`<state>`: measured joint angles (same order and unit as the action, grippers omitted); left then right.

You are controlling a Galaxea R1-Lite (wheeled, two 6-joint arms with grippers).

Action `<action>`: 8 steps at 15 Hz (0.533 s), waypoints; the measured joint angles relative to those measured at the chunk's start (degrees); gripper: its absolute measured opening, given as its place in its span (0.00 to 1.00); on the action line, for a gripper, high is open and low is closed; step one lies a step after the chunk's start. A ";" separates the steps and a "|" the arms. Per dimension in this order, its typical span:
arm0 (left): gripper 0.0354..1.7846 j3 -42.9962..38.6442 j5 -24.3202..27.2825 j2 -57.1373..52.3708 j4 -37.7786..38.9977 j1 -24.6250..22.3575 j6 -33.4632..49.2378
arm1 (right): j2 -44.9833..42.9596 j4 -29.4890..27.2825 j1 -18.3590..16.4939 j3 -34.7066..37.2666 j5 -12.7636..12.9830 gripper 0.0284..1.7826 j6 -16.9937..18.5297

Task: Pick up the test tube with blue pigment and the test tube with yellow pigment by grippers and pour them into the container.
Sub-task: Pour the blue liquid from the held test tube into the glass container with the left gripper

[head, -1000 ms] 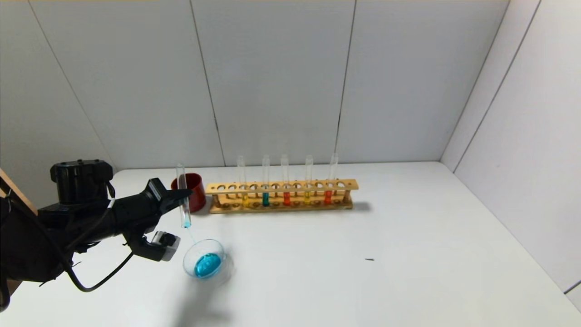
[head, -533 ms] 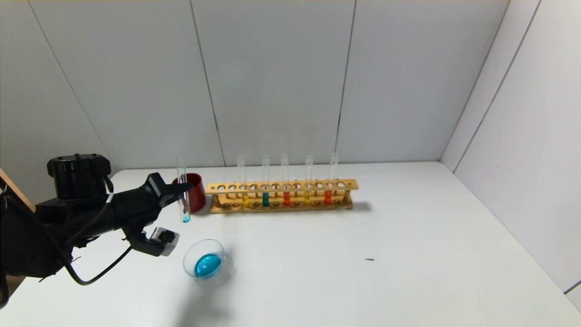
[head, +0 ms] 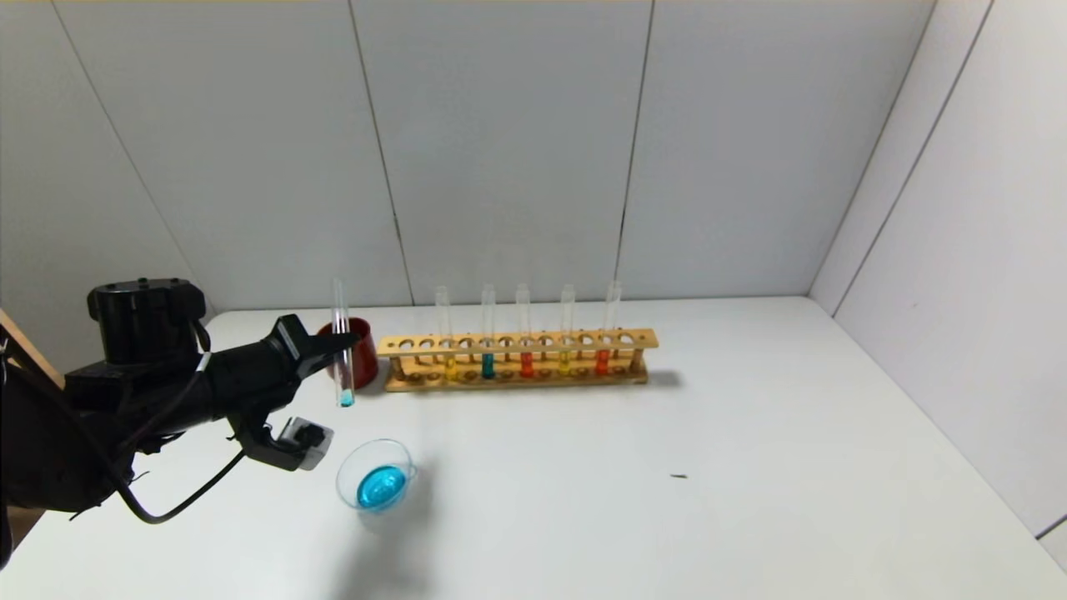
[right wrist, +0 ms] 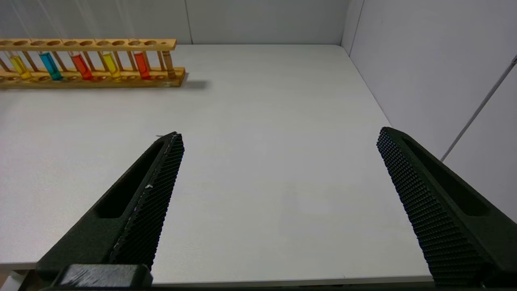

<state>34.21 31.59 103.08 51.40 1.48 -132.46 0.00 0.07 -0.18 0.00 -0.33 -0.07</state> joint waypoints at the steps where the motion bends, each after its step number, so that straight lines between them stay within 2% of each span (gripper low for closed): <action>1: 0.16 -0.17 0.00 -0.09 -0.02 0.00 0.16 | 0.00 0.00 0.00 0.00 0.02 0.98 0.00; 4: 0.16 -0.87 -0.13 -0.94 -0.18 -0.13 3.79 | 0.00 0.00 0.02 0.00 0.02 0.98 0.00; 8: 0.16 -3.12 -3.61 -5.34 0.17 -0.40 18.60 | 0.00 0.00 0.00 0.00 0.02 0.98 0.00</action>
<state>31.09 27.98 97.74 51.57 1.07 -113.86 0.00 0.07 -0.18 0.00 -0.30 -0.07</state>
